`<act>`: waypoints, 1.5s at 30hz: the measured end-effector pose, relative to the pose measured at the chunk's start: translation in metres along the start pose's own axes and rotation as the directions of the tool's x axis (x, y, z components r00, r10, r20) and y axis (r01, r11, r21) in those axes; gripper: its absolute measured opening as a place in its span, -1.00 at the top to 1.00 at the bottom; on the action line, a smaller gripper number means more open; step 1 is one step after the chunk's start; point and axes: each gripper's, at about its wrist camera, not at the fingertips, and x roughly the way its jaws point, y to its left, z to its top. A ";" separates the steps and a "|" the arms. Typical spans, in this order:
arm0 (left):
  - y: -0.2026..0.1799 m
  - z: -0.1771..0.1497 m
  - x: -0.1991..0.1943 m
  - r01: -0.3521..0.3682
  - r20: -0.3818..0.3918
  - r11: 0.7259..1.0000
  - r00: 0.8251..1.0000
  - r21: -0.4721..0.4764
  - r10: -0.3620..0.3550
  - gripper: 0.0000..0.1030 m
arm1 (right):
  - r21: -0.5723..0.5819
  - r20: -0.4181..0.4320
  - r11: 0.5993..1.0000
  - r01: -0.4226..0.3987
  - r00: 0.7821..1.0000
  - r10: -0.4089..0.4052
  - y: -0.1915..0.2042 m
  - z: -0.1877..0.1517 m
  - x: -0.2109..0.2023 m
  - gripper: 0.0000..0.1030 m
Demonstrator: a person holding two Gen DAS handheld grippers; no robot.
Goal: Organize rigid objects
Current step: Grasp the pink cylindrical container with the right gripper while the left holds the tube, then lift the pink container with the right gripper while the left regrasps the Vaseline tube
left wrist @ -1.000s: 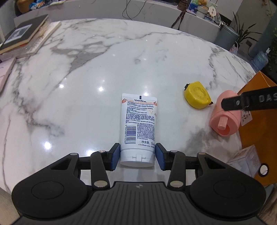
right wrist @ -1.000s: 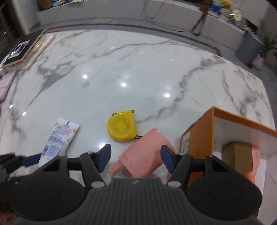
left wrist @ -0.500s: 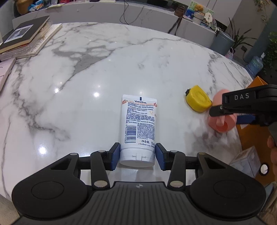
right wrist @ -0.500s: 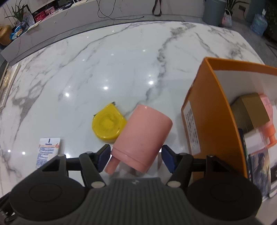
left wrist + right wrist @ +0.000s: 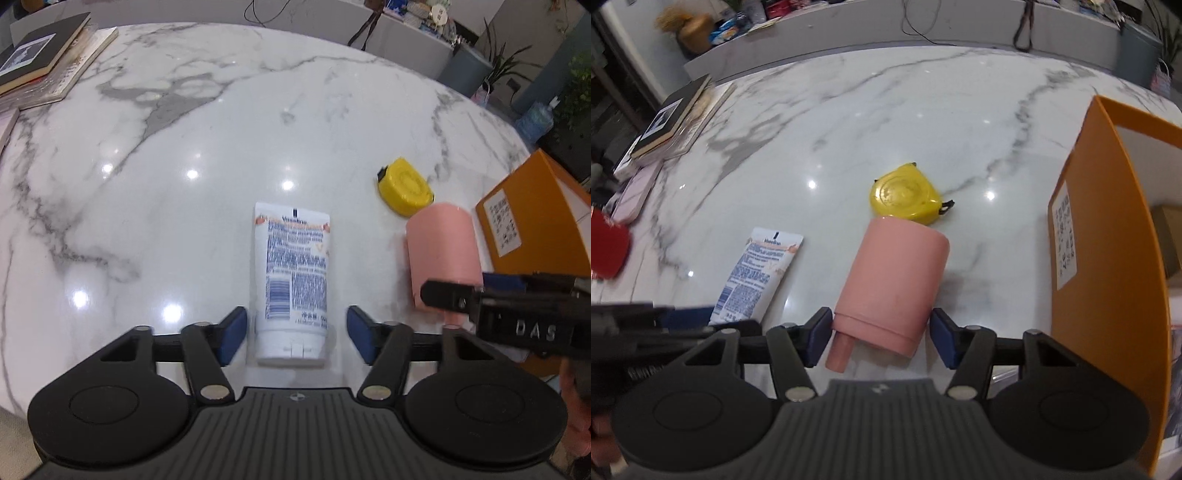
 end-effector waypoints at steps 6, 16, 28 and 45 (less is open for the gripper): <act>0.003 0.007 0.002 -0.004 0.088 1.000 0.996 -0.030 0.006 -0.51 | 0.067 0.063 0.997 -0.023 0.998 0.019 -0.008 0.004 -0.002 -0.23; -0.021 0.000 0.018 -0.112 0.121 0.987 0.988 0.119 0.098 -0.38 | 0.090 0.082 0.995 -0.043 0.996 0.035 -0.013 -0.002 0.016 -0.23; -0.020 0.002 0.014 -0.101 0.155 0.991 0.984 0.088 0.087 -0.07 | 0.051 0.108 0.997 -0.056 0.993 0.051 -0.015 -0.006 0.013 -0.07; -0.087 -0.012 -0.048 -0.091 0.327 0.982 0.945 0.168 0.031 0.89 | 0.059 0.253 0.983 -0.174 0.955 0.154 -0.039 -0.020 -0.076 -0.07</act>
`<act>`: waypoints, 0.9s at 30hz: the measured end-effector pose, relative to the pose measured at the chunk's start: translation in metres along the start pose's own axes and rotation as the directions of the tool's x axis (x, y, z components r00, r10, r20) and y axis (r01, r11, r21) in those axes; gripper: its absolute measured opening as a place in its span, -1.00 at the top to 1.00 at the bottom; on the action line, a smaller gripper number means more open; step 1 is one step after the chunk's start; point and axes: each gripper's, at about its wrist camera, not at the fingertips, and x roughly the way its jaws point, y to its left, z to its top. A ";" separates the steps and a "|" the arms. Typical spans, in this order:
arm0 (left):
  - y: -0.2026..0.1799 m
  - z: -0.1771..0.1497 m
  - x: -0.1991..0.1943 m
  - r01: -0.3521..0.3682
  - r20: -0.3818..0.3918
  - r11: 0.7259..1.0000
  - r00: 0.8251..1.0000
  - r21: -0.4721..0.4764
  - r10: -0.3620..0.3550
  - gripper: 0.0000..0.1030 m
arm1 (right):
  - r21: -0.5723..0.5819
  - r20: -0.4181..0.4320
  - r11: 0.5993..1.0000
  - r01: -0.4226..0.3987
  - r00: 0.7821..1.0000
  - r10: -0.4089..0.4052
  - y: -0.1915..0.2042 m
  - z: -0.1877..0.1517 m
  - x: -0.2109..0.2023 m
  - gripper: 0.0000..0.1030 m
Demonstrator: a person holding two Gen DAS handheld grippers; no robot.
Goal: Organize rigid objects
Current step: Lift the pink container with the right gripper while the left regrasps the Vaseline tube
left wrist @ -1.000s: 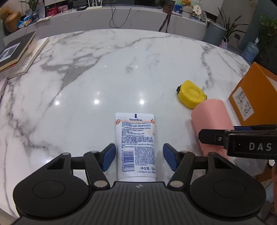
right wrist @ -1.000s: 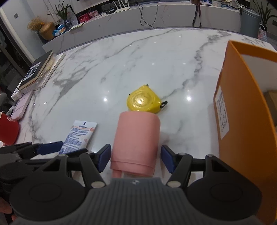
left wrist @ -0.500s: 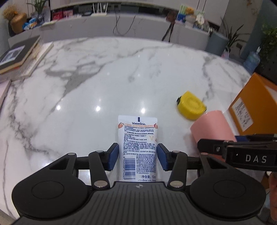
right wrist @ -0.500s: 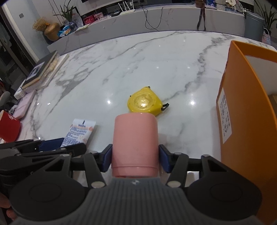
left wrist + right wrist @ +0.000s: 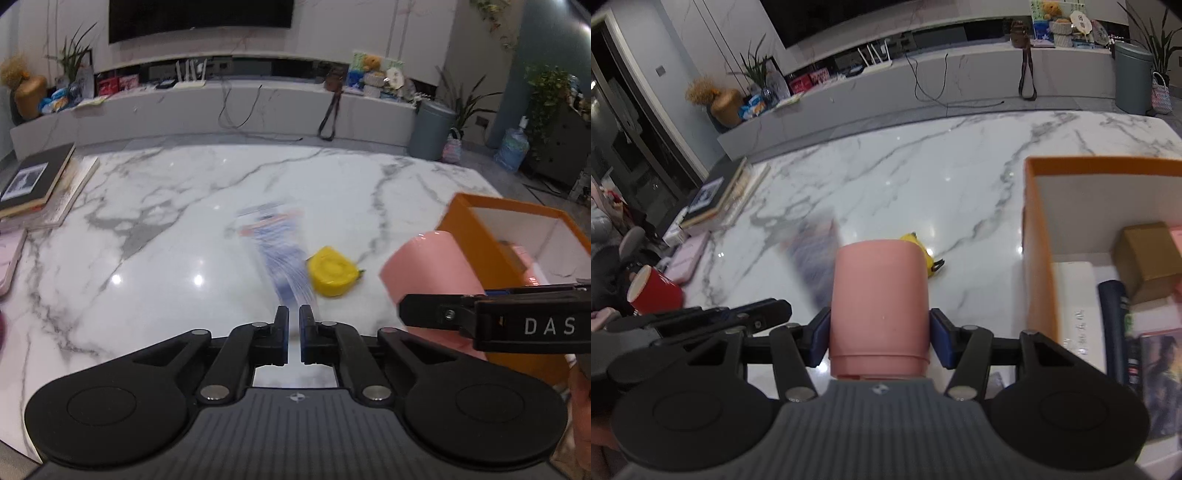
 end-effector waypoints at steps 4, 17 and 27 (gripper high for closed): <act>-0.005 0.004 -0.011 -0.003 0.002 1.000 1.000 -0.020 0.003 0.89 | -0.012 0.029 1.000 -0.007 1.000 0.007 -0.002 -0.001 -0.024 -0.07; 0.022 0.032 0.016 -0.032 -0.035 0.965 0.999 -0.261 0.024 0.10 | -0.046 -0.006 0.999 -0.002 1.000 0.002 -0.009 0.026 0.005 -0.07; 0.068 0.053 0.103 -0.098 -0.119 0.866 0.992 -0.490 0.044 -0.33 | -0.135 -0.067 0.989 0.059 0.995 -0.068 0.005 0.064 0.078 -0.07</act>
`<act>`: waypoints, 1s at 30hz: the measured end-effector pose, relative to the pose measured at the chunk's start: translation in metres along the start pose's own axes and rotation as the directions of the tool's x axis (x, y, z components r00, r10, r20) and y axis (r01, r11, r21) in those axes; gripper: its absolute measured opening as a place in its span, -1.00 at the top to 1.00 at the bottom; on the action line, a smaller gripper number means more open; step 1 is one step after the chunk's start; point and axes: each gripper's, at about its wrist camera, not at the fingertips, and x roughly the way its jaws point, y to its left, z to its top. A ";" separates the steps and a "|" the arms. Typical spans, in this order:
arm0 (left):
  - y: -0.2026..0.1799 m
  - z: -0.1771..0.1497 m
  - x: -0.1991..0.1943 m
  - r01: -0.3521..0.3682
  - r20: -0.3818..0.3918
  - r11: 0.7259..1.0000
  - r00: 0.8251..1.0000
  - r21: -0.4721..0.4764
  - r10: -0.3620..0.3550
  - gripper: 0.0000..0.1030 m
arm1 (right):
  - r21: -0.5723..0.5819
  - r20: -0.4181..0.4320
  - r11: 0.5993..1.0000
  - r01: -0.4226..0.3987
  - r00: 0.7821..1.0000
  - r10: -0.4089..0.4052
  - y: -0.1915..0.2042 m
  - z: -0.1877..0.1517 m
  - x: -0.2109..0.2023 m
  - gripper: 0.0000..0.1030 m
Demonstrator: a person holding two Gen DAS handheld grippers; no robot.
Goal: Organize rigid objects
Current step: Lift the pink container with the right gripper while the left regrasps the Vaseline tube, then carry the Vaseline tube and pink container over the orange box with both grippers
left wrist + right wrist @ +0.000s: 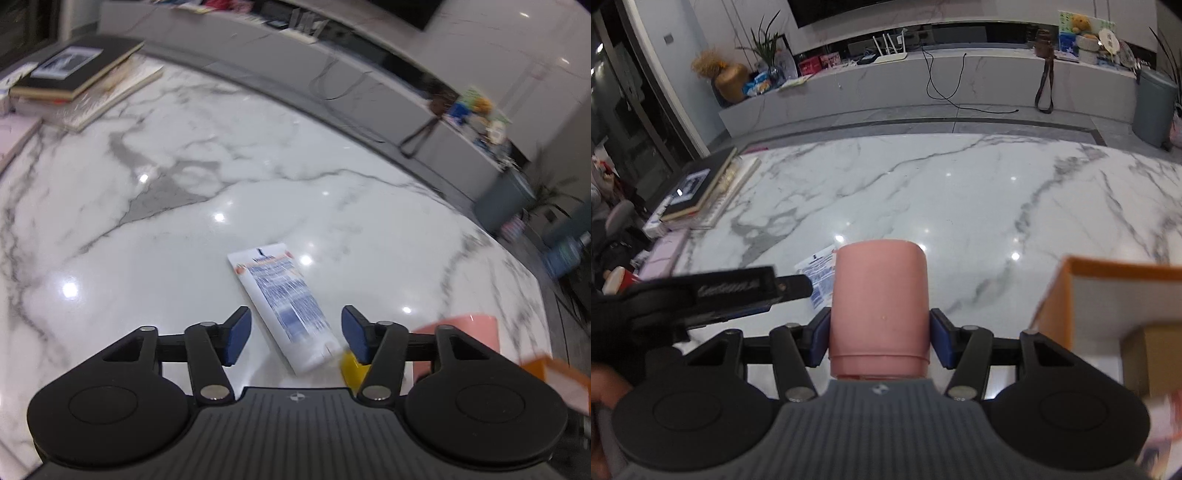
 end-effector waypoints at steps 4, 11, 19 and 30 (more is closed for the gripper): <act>-0.001 0.006 0.024 -0.040 -0.033 0.999 0.999 -0.025 0.039 -0.44 | 0.015 -0.020 1.000 0.000 1.000 0.001 -0.001 0.005 0.020 -0.07; -0.015 0.003 0.044 -0.132 -0.057 0.991 0.989 0.036 0.134 -0.47 | 0.023 -0.024 1.000 0.005 1.000 -0.004 -0.005 0.006 0.029 -0.07; -0.033 -0.003 0.044 -0.164 -0.079 0.974 0.981 0.156 0.178 -0.07 | 0.033 -0.033 0.999 0.015 0.999 -0.014 -0.007 0.002 0.029 -0.07; 0.009 -0.050 -0.010 -0.068 -0.163 0.944 0.978 0.324 0.126 0.03 | 0.045 -0.097 0.997 -0.067 0.993 0.071 0.011 -0.052 0.002 -0.07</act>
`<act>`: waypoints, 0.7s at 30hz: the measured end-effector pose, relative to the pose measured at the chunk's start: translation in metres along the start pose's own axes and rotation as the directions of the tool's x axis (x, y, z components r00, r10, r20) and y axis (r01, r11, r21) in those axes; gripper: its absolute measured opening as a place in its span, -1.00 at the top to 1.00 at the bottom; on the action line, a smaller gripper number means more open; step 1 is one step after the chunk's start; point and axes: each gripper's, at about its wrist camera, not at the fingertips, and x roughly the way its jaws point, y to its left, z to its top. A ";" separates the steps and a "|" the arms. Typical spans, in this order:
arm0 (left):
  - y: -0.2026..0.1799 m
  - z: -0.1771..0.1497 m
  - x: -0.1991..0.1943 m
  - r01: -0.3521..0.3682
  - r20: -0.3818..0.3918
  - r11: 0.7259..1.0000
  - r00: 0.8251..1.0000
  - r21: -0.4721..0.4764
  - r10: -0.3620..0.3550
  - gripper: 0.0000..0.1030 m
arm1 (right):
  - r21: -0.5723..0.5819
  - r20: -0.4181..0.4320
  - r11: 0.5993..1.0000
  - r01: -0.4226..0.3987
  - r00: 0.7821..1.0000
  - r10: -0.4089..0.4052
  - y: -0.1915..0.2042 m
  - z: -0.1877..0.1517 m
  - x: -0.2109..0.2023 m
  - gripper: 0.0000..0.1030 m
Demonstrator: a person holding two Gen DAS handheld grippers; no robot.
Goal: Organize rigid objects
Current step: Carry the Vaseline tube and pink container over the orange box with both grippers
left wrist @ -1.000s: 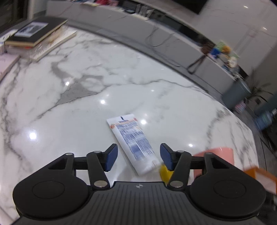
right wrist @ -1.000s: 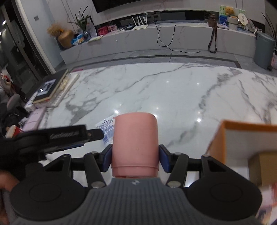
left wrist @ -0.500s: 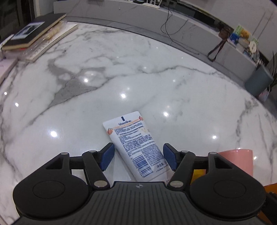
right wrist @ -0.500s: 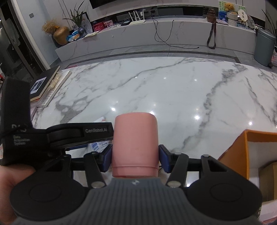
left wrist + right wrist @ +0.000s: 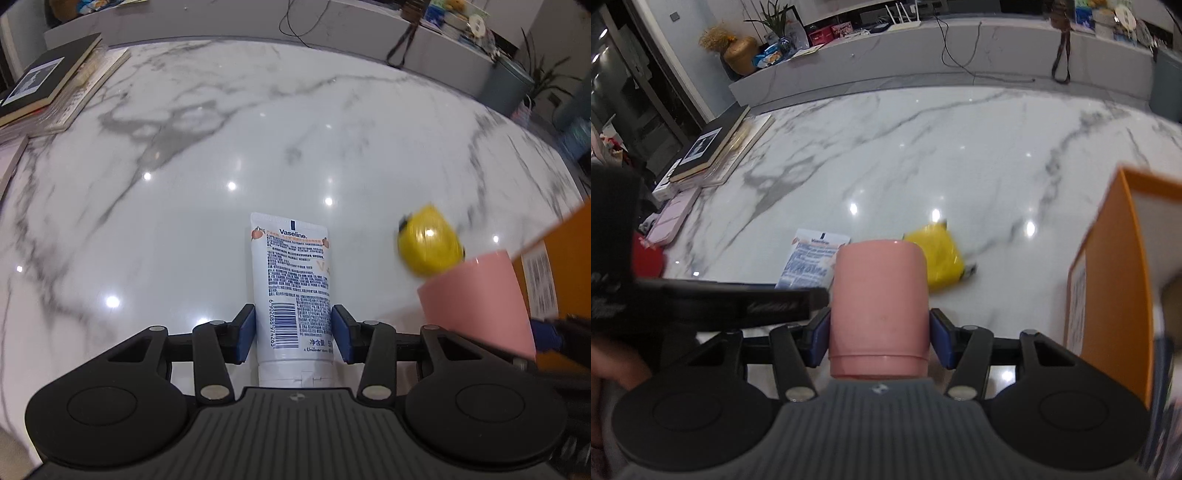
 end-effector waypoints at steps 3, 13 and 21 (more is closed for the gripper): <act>-0.001 -0.013 -0.005 -0.016 0.026 0.999 1.000 0.029 0.015 -0.02 | 0.019 -0.002 1.000 0.010 1.000 -0.010 -0.002 -0.013 -0.002 -0.07; -0.012 -0.022 0.000 -0.080 0.117 0.990 0.991 0.119 0.066 -0.03 | 0.029 0.015 1.000 -0.005 1.000 0.004 -0.004 -0.023 -0.004 -0.07; -0.012 -0.030 -0.027 -0.045 0.191 0.998 0.981 0.051 0.034 0.00 | 0.006 0.084 0.999 -0.038 0.996 0.037 -0.002 -0.024 -0.025 -0.07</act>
